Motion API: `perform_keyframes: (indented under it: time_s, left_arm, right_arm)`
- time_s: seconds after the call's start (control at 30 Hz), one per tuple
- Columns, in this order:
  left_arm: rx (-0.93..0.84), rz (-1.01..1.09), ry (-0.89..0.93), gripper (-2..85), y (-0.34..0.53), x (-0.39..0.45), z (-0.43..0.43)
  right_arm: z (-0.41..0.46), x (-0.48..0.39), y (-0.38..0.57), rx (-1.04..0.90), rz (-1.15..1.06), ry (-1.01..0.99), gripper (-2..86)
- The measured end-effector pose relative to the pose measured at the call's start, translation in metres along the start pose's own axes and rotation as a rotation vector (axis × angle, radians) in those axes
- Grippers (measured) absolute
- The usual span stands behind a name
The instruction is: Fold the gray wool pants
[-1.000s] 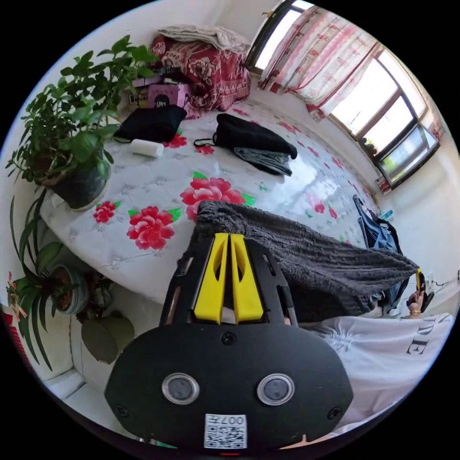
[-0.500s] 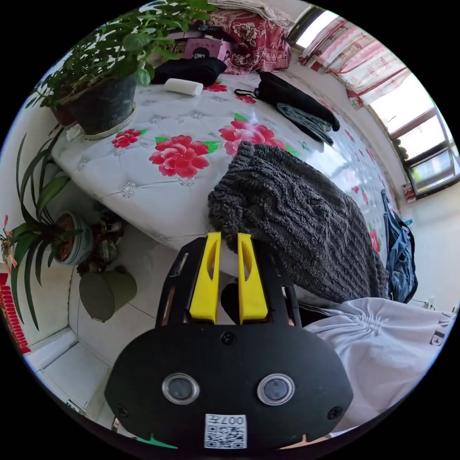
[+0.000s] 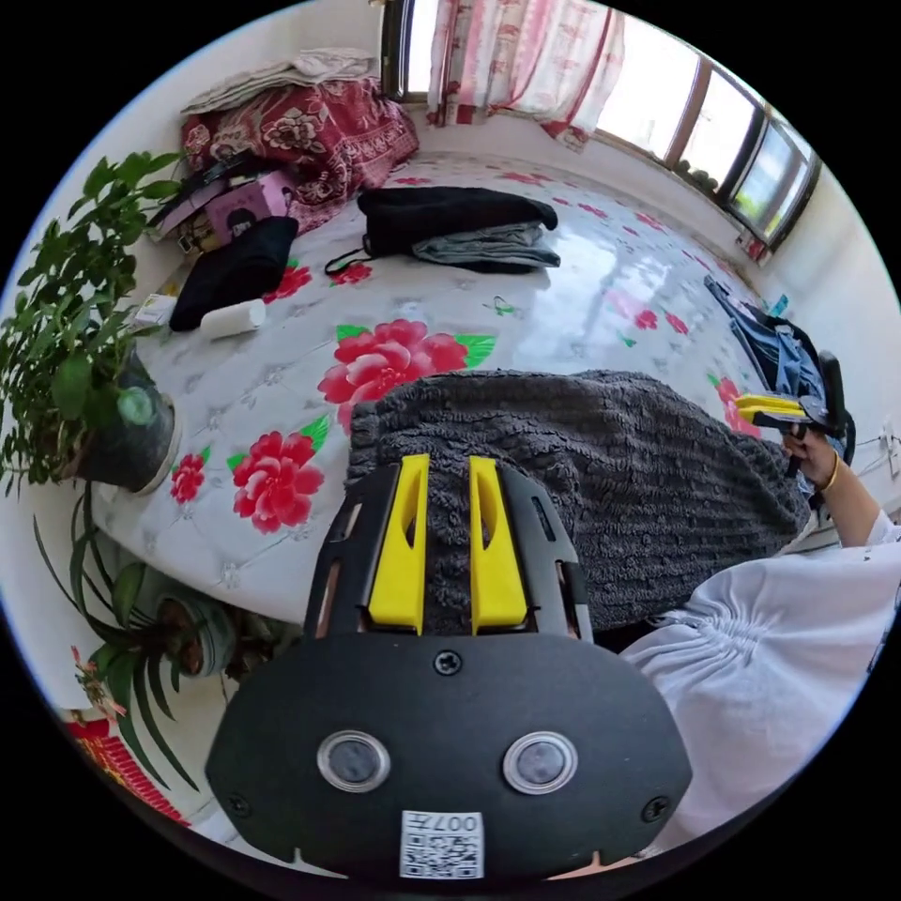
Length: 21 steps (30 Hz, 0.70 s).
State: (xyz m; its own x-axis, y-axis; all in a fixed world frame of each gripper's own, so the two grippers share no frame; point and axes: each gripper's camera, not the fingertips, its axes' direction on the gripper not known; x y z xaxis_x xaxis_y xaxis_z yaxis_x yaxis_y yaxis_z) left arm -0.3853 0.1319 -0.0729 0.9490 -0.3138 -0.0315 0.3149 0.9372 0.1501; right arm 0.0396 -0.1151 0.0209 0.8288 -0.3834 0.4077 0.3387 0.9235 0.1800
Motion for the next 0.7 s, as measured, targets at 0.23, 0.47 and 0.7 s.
perform_keyframes:
  time_s: [0.23, 0.47, 0.7]
  left_arm:
    - [-0.149, -0.046, -0.089, 4.0, 0.016, -0.021, 0.053]
    - [-0.161, -0.005, -0.118, 2.9, 0.007, -0.008, 0.054]
    - [-0.154, -0.005, -0.109, 2.0, 0.008, -0.009, 0.055]
  right_arm:
    - [0.060, 0.027, -0.051, -0.118, 0.101, -0.603, 8.2]
    - [0.035, 0.042, -0.049, -0.088, 0.159, -0.572, 8.9]
    - [0.042, 0.099, -0.077, -0.063, 0.440, -0.526, 6.9]
